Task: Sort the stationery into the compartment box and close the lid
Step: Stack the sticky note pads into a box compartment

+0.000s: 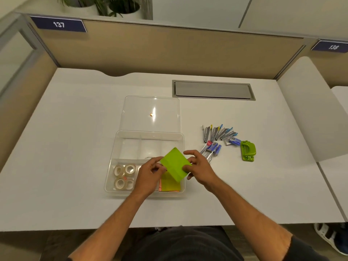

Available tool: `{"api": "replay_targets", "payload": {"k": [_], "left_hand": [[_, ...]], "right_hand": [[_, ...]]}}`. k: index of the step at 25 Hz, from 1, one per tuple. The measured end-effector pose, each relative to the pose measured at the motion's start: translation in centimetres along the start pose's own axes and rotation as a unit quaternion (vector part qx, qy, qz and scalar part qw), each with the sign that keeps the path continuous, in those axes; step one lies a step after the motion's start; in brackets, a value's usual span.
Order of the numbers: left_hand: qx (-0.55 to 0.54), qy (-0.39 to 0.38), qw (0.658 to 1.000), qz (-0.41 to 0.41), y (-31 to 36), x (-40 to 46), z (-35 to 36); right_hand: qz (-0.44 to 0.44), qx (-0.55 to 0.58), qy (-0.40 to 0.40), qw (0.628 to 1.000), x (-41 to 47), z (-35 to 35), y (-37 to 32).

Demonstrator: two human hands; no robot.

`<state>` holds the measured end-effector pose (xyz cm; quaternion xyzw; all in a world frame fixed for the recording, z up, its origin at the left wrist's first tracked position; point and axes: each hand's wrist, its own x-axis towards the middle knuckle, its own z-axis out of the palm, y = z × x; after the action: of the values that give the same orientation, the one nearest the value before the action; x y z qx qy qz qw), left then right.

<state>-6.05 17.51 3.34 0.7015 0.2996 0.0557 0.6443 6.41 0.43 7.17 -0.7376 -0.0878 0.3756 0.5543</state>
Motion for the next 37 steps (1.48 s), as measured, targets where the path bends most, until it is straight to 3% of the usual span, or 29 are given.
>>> {"api": "replay_targets", "payload": {"k": [7, 12, 17, 22, 25, 29, 32, 37], "left_hand": [[0.029, 0.019, 0.999, -0.024, 0.4, 0.5, -0.4], [0.104, 0.03, 0.994, -0.004, 0.5, 1.1, -0.5], [0.159, 0.008, 0.987, 0.04, -0.3, 1.6, -0.7], [0.319, -0.04, 0.937, 0.136, -3.2, 1.1, -1.4], [0.393, -0.065, 0.907, 0.139, -4.6, 0.9, -1.6], [0.473, -0.08, 0.865, 0.146, -5.5, 0.8, -1.9], [0.475, -0.074, 0.865, 0.145, -5.7, 0.8, -1.8], [0.462, -0.061, 0.873, 0.142, -5.6, 0.7, -1.4]], "right_hand": [[-0.063, -0.139, 0.043, 0.987, 0.6, 1.1, 0.3], [-0.138, -0.175, 0.045, 0.974, 1.0, 1.7, 0.3], [-0.098, -0.212, 0.051, 0.971, 1.5, 1.5, 2.0], [-0.057, -0.224, 0.056, 0.971, 2.3, 1.4, 3.3], [-0.052, -0.255, 0.039, 0.965, 2.6, 2.0, 3.9], [-0.106, -0.357, 0.031, 0.928, 2.6, 2.0, 4.6], [-0.131, -0.376, 0.036, 0.917, 2.6, 1.4, 4.8], [-0.107, -0.294, 0.096, 0.945, 2.5, -1.4, 5.0]]}}
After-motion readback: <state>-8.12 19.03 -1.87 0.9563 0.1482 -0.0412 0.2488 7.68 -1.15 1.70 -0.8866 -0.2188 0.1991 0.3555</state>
